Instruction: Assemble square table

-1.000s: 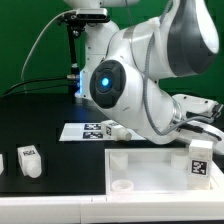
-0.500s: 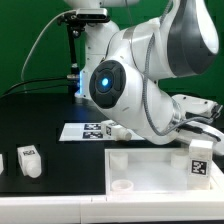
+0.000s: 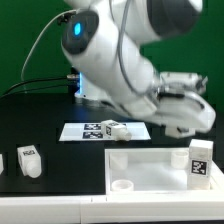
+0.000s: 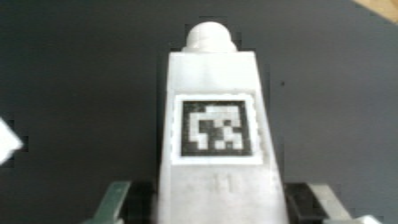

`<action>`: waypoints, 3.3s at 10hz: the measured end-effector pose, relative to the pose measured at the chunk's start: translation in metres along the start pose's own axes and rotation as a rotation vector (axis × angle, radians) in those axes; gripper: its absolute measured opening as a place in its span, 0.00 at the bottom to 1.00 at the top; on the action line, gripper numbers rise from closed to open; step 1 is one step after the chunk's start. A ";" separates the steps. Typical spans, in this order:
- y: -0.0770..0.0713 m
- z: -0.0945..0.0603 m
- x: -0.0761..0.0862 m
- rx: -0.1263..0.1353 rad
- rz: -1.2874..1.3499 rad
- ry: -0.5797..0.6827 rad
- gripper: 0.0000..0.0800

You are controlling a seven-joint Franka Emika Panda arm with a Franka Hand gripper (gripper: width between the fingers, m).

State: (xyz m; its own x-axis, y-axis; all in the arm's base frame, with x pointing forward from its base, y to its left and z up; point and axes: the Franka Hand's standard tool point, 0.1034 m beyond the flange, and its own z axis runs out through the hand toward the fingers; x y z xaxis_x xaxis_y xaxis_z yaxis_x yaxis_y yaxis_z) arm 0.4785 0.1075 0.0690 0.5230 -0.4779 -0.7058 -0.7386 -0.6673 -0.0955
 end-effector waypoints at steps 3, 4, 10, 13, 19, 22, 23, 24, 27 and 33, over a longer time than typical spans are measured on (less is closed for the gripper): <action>-0.010 -0.007 0.006 0.010 -0.019 0.218 0.36; -0.009 -0.009 0.008 0.024 -0.049 0.293 0.36; -0.012 -0.108 0.027 0.045 -0.230 0.658 0.36; -0.011 -0.105 0.039 0.016 -0.316 0.856 0.36; -0.040 -0.122 0.033 0.026 -0.520 1.194 0.36; -0.051 -0.137 0.041 -0.059 -0.629 1.200 0.36; -0.062 -0.153 0.040 -0.058 -0.645 1.203 0.36; -0.061 -0.151 0.041 -0.054 -0.644 1.218 0.36; -0.052 -0.153 0.053 -0.109 -0.683 1.211 0.36; -0.055 -0.177 0.066 -0.187 -0.769 1.232 0.36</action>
Offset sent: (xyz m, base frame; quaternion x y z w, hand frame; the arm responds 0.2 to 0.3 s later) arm 0.0000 0.0000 0.0000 0.0000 0.1938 0.0000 0.9810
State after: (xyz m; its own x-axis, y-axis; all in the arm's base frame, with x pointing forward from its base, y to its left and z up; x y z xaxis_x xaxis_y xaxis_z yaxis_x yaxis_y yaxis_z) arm 0.6288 0.0113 0.1521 0.8504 -0.0886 0.5186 -0.1006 -0.9949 -0.0050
